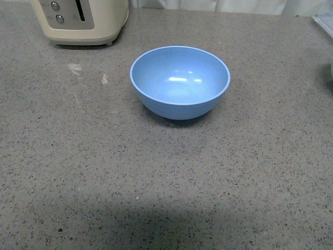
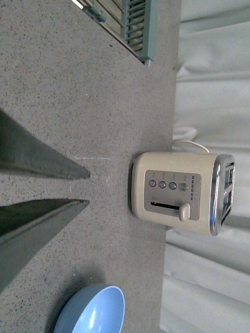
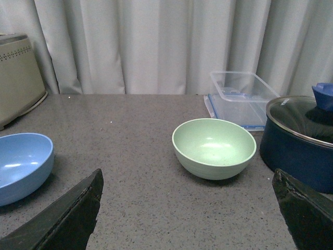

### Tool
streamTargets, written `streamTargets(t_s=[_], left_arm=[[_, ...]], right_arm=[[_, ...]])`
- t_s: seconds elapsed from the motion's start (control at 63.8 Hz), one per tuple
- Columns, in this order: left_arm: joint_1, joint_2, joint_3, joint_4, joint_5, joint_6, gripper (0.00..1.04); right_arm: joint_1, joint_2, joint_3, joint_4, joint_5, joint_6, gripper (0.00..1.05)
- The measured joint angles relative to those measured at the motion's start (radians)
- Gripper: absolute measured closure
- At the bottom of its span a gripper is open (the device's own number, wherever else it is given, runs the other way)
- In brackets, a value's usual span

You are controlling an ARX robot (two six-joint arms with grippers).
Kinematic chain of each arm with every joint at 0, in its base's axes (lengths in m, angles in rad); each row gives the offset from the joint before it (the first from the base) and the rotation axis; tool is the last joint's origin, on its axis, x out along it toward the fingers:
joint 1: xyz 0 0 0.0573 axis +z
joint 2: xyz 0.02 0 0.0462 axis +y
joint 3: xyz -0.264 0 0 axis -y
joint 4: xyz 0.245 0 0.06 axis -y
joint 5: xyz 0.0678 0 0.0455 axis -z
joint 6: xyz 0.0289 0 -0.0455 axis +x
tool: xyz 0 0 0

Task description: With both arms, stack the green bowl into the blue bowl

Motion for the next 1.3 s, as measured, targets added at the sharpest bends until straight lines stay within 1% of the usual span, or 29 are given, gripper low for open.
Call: streamTargets(t_s=[0.047,0.125,0.141,0.157,0.172,0.188,0.204,0.251,0.267,0.329,0.361,0.376,0.392,0.423,0.486,0.564,0.643,0.706,0.768,0.862,1.051,1.098,1.207,1.301], left_arm=[[0.0,0.0,0.0,0.0,0.0,0.0,0.81],[0.0,-0.001,0.0,0.0,0.0,0.0,0.62],[0.0,-0.001,0.0,0.0,0.0,0.0,0.58],[0.0,-0.001,0.0,0.0,0.0,0.0,0.53],[0.0,-0.001,0.0,0.0,0.0,0.0,0.49],[0.0,-0.001,0.0,0.0,0.0,0.0,0.46],[0.0,-0.001,0.0,0.0,-0.002,0.0,0.4],[0.0,-0.002,0.0,0.0,0.0,0.0,0.33],[0.0,-0.002,0.0,0.0,0.001,0.0,0.3],[0.0,-0.002,0.0,0.0,0.0,0.0,0.15],[0.0,-0.002,0.0,0.0,0.0,0.0,0.1],[0.0,-0.002,0.0,0.0,0.0,0.0,0.08],[0.0,-0.002,0.0,0.0,0.0,0.002,0.05],[0.0,-0.002,0.0,0.0,0.0,0.002,0.06],[0.0,-0.002,0.0,0.0,-0.002,0.002,0.07],[0.0,-0.002,0.0,0.0,0.0,0.002,0.06],[0.0,-0.002,0.0,0.0,0.0,0.002,0.06],[0.0,-0.002,0.0,0.0,0.0,0.002,0.06],[0.0,-0.002,0.0,0.0,0.0,0.002,0.06],[0.0,-0.002,0.0,0.0,0.0,0.002,0.06],[0.0,-0.002,0.0,0.0,0.0,0.002,0.06],[0.0,-0.002,0.0,0.0,0.0,0.002,0.06],[0.0,-0.002,0.0,0.0,0.0,0.002,0.06],[0.0,-0.002,0.0,0.0,0.0,0.002,0.06]], right_arm=[[0.0,0.0,0.0,0.0,0.0,0.0,0.09],[0.0,0.0,0.0,0.0,0.001,0.0,0.09],[0.01,0.008,0.001,-0.007,0.032,-0.005,0.09],[0.031,0.039,0.005,-0.012,0.117,-0.016,0.09],[0.032,0.074,0.007,-0.002,0.179,-0.023,0.09],[0.033,0.109,0.013,0.023,0.228,-0.029,0.09],[0.019,0.174,0.023,0.074,0.253,-0.035,0.09],[-0.021,0.282,0.044,0.155,0.235,-0.042,0.09],[-0.042,0.338,0.055,0.198,0.215,-0.048,0.09],[-0.126,0.571,0.115,0.36,0.099,-0.069,0.09],[-0.153,0.66,0.149,0.403,0.054,-0.076,0.09],[-0.16,0.689,0.161,0.414,0.047,-0.078,0.09],[-0.179,0.774,0.199,0.431,-0.006,-0.09,0.09],[-0.195,0.882,0.251,0.434,-0.063,-0.108,0.09],[-0.207,1.005,0.311,0.436,-0.115,-0.13,0.09],[-0.212,1.151,0.41,0.383,-0.207,-0.188,0.09],[-0.213,1.248,0.503,0.314,-0.263,-0.247,0.09],[-0.213,1.304,0.566,0.263,-0.29,-0.288,0.09],[-0.211,1.359,0.64,0.181,-0.327,-0.331,0.09],[-0.2,1.433,0.739,0.055,-0.351,-0.419,0.09],[-0.17,1.523,0.847,-0.159,-0.439,-0.57,0.09],[-0.163,1.541,0.869,-0.204,-0.447,-0.607,0.09],[-0.151,1.579,0.917,-0.263,-0.441,-0.688,0.09],[-0.146,1.612,0.954,-0.275,-0.414,-0.742,0.09]])
